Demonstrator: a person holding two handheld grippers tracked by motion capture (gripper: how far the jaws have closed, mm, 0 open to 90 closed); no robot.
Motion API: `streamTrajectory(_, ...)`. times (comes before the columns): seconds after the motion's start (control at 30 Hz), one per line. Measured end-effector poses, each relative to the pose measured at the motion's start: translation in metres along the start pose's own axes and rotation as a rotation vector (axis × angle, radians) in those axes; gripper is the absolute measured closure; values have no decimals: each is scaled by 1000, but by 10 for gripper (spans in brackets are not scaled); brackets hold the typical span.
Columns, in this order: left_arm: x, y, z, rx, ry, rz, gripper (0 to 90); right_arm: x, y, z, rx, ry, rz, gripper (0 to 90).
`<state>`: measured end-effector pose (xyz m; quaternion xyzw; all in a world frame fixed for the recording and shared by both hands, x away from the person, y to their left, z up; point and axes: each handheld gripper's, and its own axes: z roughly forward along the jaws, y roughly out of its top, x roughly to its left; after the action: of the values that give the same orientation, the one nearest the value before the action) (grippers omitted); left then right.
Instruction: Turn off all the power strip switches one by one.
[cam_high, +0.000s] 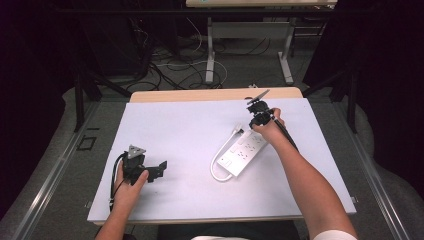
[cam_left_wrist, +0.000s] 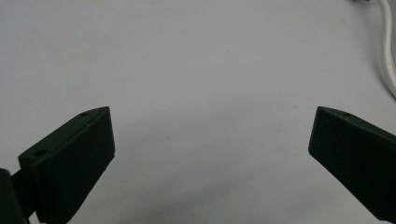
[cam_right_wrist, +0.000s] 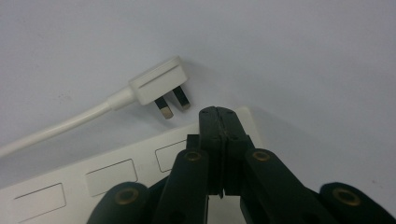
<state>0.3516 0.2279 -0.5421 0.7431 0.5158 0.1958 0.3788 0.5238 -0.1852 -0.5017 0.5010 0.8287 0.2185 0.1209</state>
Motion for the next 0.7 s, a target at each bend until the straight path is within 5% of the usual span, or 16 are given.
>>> streamTrajectory(0.43,0,0,0,3,0,0,4,4,0,5,52,16,29,891)
streamTrajectory(0.7,0,0,0,3,0,1,4,6,0,6,39,23,32,888)
